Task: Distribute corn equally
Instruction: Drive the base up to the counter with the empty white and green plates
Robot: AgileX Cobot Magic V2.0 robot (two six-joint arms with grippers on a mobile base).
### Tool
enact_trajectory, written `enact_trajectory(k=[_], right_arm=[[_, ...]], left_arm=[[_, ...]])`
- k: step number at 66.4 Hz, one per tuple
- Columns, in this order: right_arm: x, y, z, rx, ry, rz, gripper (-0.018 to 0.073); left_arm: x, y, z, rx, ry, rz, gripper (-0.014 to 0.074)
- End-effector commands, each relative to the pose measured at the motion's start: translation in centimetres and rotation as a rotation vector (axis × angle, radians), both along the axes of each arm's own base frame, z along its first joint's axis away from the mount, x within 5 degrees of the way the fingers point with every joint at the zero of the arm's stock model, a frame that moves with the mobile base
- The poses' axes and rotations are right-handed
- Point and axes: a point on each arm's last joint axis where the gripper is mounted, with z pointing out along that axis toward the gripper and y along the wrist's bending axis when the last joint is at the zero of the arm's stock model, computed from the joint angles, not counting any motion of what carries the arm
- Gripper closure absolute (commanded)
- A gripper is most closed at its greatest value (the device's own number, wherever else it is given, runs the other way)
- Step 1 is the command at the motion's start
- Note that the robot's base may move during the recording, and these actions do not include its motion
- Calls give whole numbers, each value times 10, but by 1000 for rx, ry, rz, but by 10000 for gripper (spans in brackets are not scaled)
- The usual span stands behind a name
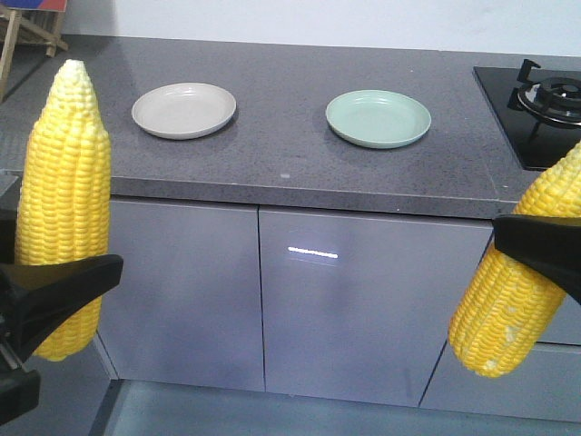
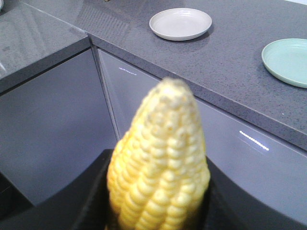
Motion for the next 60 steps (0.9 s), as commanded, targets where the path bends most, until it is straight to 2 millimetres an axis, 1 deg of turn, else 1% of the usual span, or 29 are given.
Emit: enact_trajectory(k=[1, 60], right_arm=[[1, -1, 13, 47, -72, -24, 363], [1, -1, 13, 47, -72, -24, 363]], left_arm=[[0, 0, 16, -72, -76, 7, 337], [0, 0, 16, -72, -76, 7, 337]])
